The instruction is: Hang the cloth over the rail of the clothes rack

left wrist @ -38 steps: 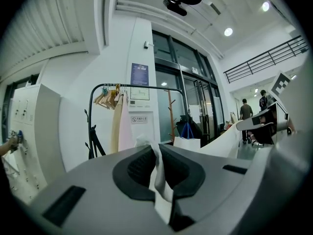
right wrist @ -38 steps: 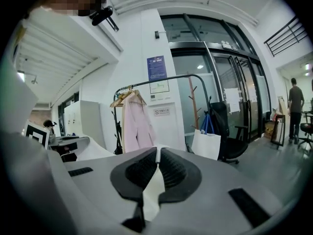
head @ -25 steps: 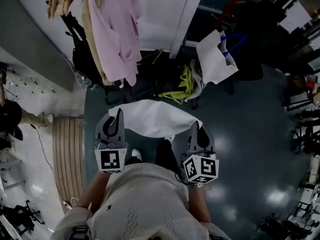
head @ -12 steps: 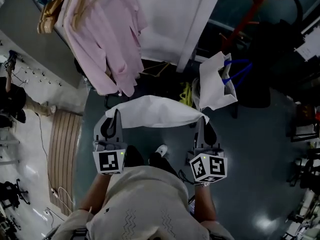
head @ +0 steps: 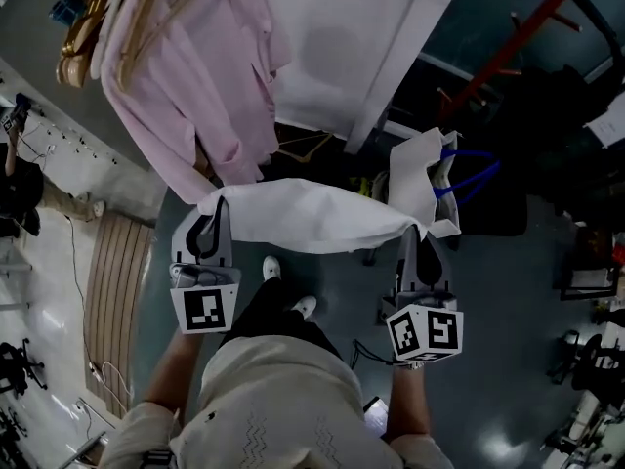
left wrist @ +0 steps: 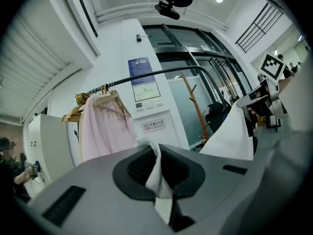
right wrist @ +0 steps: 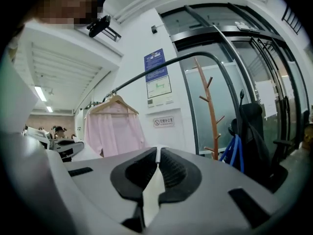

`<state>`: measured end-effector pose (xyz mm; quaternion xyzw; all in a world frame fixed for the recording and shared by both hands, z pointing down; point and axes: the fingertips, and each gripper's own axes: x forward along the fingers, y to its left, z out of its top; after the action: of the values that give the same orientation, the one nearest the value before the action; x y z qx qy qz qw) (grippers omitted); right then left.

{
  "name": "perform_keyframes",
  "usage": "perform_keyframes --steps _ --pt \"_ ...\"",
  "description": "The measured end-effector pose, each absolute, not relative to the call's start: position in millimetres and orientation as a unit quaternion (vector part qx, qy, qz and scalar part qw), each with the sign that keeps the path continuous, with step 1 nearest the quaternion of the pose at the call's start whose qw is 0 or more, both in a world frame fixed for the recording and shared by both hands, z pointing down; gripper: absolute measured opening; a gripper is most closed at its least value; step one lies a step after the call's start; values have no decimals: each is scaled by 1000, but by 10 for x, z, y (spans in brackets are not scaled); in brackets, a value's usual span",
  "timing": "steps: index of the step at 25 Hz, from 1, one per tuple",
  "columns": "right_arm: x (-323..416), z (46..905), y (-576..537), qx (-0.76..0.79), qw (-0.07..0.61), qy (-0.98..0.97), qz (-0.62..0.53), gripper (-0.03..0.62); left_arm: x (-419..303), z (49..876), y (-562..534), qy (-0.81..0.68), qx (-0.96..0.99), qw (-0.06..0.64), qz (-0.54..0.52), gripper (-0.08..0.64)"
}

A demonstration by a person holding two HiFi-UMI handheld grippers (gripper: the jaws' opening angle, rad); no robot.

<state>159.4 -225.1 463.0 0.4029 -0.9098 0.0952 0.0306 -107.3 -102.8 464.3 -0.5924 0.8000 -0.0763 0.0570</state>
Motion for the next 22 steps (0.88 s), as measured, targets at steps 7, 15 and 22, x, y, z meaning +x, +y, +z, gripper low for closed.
perform_keyframes --steps 7,15,22 --pt "1371 4288 -2563 418 57 -905 54 25 -1382 4375 -1545 780 -616 87 -72 21" --pt "1146 3584 -2830 447 37 -894 -13 25 -1678 3679 -1975 721 -651 200 -127 21" --pt "934 3004 -2903 465 -20 -883 -67 25 -1884 3049 -2145 704 -646 276 -106 21"
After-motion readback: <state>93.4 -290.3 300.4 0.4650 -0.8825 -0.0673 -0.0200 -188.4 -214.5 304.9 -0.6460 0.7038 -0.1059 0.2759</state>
